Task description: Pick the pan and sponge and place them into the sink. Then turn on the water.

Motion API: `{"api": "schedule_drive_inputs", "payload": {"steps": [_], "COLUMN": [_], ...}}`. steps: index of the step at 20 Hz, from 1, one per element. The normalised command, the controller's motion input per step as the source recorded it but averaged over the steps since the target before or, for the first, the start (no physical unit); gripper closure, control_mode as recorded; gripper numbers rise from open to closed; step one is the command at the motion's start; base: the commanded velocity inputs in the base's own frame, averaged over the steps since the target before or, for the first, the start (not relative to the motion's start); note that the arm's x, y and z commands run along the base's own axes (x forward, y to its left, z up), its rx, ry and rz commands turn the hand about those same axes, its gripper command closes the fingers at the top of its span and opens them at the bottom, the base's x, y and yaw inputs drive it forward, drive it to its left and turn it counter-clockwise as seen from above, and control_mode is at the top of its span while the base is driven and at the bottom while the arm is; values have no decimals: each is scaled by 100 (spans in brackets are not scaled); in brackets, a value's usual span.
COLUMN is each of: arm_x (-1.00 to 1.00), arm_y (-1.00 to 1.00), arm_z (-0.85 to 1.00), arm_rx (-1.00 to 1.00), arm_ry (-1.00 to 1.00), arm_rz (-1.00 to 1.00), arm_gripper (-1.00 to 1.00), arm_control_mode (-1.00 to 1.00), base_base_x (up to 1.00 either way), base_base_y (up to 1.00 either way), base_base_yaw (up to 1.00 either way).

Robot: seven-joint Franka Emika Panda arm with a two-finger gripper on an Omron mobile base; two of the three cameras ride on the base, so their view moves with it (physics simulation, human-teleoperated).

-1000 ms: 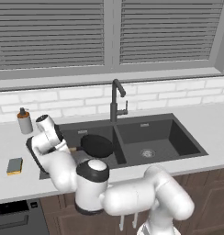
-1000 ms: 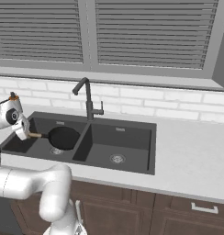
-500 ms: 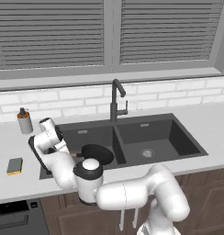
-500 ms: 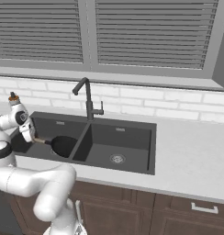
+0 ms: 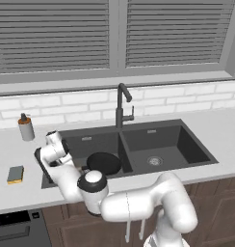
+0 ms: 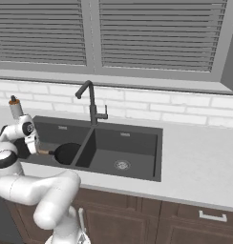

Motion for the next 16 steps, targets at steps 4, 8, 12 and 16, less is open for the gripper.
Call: {"api": "schedule_drive_inputs", "payload": {"steps": [4,8,12,16], "arm_x": [-23,-46,-52,-66], "arm_y": [-19,-46,-66,-23], "arm_z": [-2,0,0,35], "arm_rx": [10,16,30,18], "arm_ry": [-3,-22,-35,-34], "arm_rz": [5,4,0,0], "arm_gripper": [-100,-100,-100,-100], "arm_control_mode": [-100,-100,-100,-100], "base_base_x": [0,0,0,0], "base_base_y": [0,0,0,0], "base_base_yaw": [0,0,0,0]}}
